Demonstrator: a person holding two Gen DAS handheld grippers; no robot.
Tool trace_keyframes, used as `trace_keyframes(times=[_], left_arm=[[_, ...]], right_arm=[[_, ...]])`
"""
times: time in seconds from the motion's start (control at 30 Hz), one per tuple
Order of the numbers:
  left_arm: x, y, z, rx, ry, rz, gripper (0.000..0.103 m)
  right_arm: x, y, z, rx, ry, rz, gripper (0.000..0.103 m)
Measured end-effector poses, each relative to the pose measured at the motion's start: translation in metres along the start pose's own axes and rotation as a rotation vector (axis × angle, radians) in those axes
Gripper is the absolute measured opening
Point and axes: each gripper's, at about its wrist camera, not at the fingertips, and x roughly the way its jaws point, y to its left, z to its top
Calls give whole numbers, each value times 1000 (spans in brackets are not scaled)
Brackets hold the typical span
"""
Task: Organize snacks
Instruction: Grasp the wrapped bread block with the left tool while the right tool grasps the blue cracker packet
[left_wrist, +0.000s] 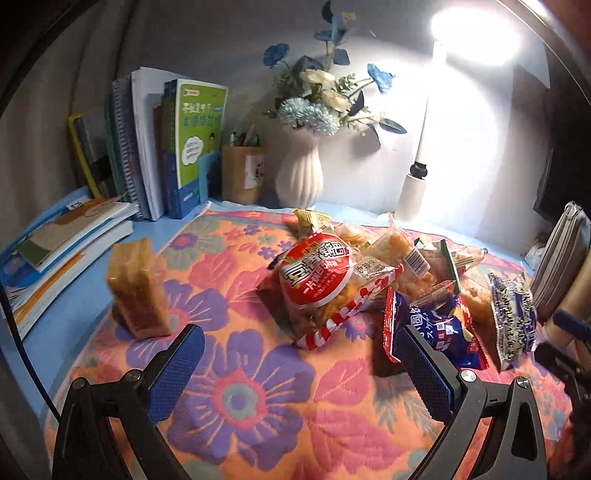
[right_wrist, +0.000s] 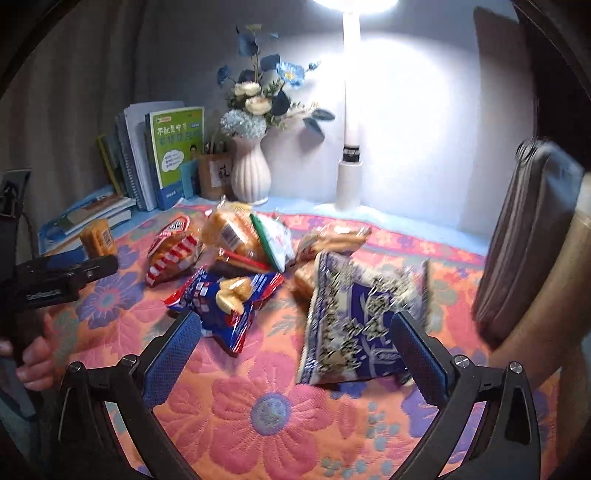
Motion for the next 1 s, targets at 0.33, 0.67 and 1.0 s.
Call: trace_keyframes(times=[0.33,0.67,1.0], left_arm=[[13,8,-7,-50,49,-1,103],[18,-11,-10,45,81,62,103],[25,-10,-10,33,121,72,103]], right_arm=[[0,-1,-6,2,35,-16,103],[1,-4,-7,19,38,-52,103],[1,-2,-8,12,39,-52,103]])
